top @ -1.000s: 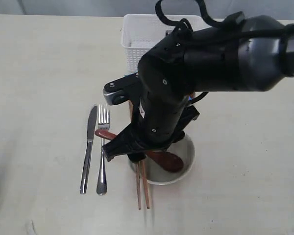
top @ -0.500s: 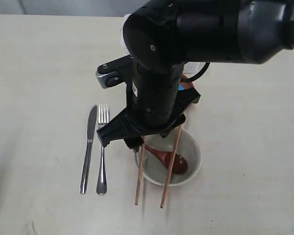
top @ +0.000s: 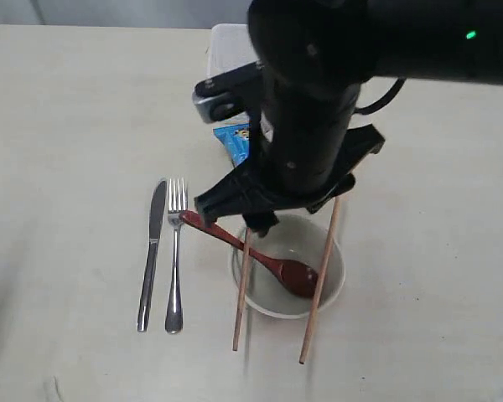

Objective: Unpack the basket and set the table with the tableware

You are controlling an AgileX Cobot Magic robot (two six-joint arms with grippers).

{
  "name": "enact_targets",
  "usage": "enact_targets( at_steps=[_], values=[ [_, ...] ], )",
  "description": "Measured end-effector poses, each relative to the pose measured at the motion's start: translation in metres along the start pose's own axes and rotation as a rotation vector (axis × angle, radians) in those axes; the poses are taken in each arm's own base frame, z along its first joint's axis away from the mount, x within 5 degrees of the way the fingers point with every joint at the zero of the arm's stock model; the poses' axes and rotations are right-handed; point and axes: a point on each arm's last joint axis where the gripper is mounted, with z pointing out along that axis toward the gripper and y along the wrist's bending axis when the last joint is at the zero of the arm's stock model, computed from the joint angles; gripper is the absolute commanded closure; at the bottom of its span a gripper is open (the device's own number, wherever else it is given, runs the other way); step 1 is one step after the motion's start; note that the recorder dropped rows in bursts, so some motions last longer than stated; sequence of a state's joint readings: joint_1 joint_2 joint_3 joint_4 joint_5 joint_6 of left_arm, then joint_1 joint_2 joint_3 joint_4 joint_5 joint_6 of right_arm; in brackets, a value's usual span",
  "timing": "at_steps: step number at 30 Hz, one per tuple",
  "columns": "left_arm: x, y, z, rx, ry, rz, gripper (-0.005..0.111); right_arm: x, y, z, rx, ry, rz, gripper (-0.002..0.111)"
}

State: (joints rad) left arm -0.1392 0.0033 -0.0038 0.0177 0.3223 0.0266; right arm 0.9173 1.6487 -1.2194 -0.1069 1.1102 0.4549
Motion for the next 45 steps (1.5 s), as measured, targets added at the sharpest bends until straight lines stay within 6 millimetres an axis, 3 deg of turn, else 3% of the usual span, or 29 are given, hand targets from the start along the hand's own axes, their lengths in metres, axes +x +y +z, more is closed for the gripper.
enact_targets(
  at_steps=[7,14,25,32,38,43,45],
  values=[
    [0.0,0.0,0.0,0.0,0.0,0.0,0.107,0.0,-0.045,-0.026,-0.059,-0.009,0.135,0.052],
    [0.0,0.0,0.0,0.0,0.0,0.0,0.107,0.008,-0.053,-0.037,-0.183,0.012,0.173,0.052],
    [0.0,0.0,0.0,0.0,0.0,0.0,0.107,0.041,-0.047,0.017,-0.248,0.114,0.26,0.052],
    [0.0,0.0,0.0,0.0,0.0,0.0,0.107,0.036,-0.038,0.021,-0.28,0.032,0.256,0.052],
    [0.0,0.0,0.0,0.0,0.0,0.0,0.107,0.037,-0.015,0.044,-0.227,0.107,0.183,0.052],
    [0.0,0.0,0.0,0.0,0.0,0.0,0.107,0.02,-0.009,0.05,-0.213,0.095,0.169,0.052],
    [0.0,0.0,0.0,0.0,0.0,0.0,0.107,0.014,-0.007,0.045,-0.221,0.072,0.166,0.046]
  ],
)
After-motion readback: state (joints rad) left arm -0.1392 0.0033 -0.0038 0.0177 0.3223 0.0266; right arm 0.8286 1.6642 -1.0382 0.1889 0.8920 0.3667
